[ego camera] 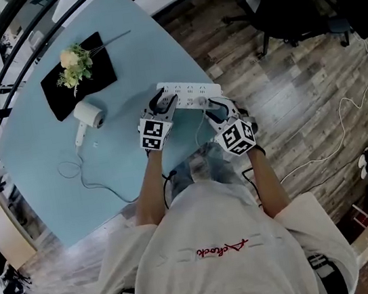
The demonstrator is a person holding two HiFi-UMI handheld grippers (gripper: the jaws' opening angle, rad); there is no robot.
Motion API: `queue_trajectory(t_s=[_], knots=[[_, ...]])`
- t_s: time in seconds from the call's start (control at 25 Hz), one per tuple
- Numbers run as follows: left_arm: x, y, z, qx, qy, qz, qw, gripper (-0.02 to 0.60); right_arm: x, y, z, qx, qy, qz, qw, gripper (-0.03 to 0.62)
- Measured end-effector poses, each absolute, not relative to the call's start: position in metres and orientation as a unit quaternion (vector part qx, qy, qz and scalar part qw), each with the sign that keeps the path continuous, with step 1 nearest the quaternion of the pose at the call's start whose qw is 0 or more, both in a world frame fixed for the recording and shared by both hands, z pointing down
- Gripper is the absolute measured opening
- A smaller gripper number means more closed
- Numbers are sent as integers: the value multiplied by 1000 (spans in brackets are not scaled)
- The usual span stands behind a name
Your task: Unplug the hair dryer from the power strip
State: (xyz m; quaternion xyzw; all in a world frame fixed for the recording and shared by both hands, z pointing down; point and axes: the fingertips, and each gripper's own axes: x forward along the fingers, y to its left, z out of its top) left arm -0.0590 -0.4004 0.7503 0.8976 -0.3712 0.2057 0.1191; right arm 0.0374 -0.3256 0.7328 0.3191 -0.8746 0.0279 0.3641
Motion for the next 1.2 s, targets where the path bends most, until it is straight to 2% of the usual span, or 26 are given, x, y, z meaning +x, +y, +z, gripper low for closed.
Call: queue_trajectory(t_s=[0.44, 0.8, 1.2], knots=[[-59, -400, 747, 898, -373, 204, 116, 178, 28, -344, 748, 267, -874, 55, 401, 158], [-59, -400, 746, 897, -374, 206, 115, 178, 28, -345, 747, 267, -875, 92, 394, 123], [-59, -400, 747, 894, -377, 214, 114, 179, 28, -344, 740, 283, -873, 124, 377, 120]])
